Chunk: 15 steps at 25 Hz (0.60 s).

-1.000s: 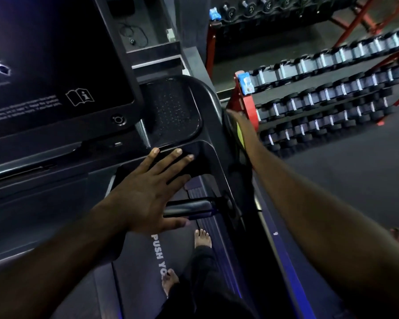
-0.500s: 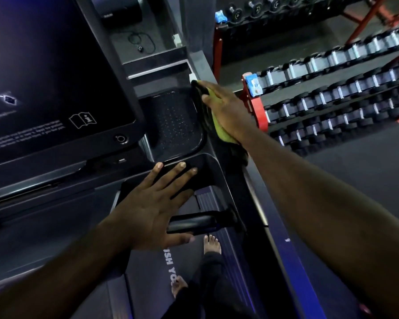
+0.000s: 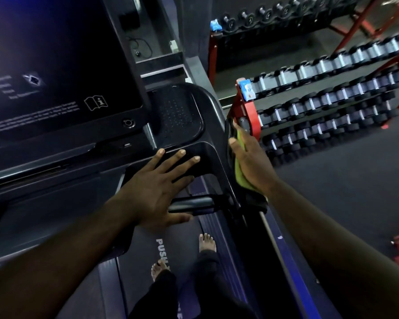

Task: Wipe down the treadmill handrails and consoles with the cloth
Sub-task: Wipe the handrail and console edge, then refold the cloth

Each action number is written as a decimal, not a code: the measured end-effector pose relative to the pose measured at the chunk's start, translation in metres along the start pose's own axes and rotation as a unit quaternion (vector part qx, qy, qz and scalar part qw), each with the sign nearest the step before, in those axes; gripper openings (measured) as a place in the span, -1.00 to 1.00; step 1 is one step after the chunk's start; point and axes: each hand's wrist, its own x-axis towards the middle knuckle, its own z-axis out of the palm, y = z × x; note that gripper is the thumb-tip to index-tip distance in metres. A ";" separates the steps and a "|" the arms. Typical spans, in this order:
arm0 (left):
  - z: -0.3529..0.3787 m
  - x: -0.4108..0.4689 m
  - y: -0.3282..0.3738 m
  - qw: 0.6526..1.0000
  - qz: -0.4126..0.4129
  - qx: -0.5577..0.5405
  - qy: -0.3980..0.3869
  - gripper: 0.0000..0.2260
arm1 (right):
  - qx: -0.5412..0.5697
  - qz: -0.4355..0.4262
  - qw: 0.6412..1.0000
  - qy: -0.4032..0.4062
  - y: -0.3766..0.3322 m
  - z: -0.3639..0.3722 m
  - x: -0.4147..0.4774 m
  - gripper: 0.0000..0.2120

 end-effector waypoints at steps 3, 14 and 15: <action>0.002 -0.007 0.005 1.000 0.003 0.022 0.022 -0.10 | -0.345 -0.087 0.934 0.032 -0.031 0.015 -0.059 -0.28; -0.007 -0.093 -0.032 0.984 -0.128 -0.108 0.065 0.04 | -0.502 -0.042 0.861 0.079 -0.075 0.053 -0.030 -0.31; -0.008 -0.091 -0.032 0.981 -0.129 -0.123 0.070 0.06 | -0.515 -0.038 0.854 0.066 -0.076 0.056 -0.038 -0.25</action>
